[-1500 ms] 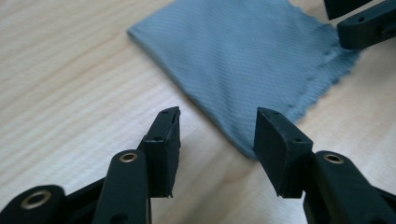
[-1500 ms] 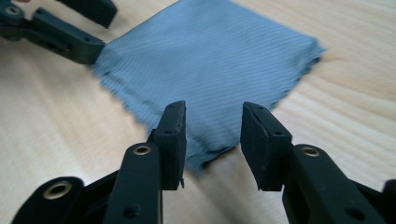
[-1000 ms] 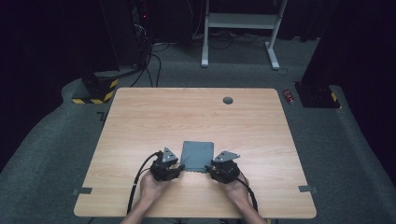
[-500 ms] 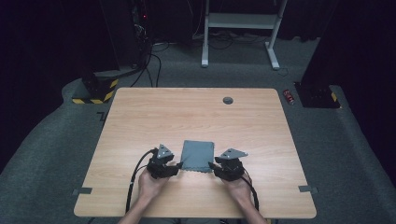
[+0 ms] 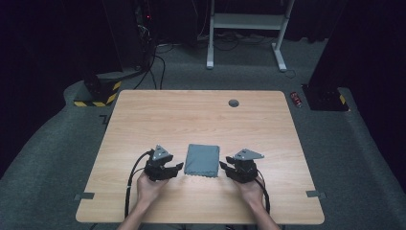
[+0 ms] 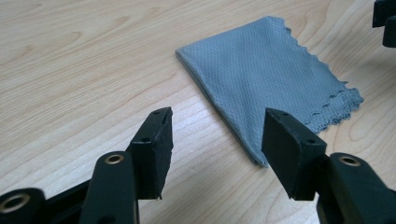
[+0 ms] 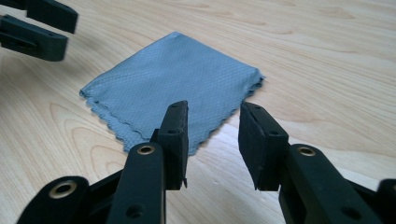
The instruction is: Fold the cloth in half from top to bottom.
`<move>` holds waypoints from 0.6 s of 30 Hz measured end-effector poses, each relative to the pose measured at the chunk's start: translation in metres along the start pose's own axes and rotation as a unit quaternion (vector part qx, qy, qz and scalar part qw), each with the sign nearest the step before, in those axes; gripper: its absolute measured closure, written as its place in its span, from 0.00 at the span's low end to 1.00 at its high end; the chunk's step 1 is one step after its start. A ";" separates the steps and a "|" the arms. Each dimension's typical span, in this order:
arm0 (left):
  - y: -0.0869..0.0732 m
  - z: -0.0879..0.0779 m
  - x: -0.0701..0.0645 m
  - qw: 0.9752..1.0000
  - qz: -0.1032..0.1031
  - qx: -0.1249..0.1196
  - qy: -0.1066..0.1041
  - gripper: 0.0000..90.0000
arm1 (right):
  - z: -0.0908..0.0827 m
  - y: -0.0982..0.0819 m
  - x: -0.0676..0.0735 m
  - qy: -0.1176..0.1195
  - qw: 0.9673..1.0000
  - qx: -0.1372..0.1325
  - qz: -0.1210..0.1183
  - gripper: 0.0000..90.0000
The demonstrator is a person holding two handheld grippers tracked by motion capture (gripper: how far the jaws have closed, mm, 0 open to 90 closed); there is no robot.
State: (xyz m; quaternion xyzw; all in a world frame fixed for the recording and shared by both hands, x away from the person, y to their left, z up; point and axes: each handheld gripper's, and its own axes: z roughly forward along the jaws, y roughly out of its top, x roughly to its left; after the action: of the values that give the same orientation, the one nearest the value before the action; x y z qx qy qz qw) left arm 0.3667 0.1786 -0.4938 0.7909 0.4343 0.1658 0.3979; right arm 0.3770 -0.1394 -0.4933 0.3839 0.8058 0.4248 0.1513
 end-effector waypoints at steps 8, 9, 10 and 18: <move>-0.003 -0.015 0.013 1.000 -0.020 -0.020 0.007 0.48 | -0.015 -0.001 -0.010 -0.012 1.000 -0.014 0.007 0.70; -0.003 -0.016 0.013 0.999 -0.022 -0.022 0.008 0.48 | -0.016 -0.002 -0.011 -0.013 1.000 -0.016 0.009 0.70; -0.004 -0.017 0.015 0.999 -0.025 -0.023 0.009 0.48 | -0.018 -0.002 -0.012 -0.014 1.000 -0.016 0.012 0.70; -0.009 -0.022 0.022 0.999 -0.036 -0.030 0.015 0.48 | -0.030 -0.005 -0.020 -0.027 0.999 -0.032 0.020 0.70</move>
State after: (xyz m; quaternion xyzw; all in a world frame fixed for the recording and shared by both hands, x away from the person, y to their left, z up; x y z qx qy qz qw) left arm 0.3610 0.2105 -0.4883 0.7598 0.4630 0.1762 0.4211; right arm 0.3707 -0.1729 -0.4808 0.4059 0.7796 0.4431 0.1764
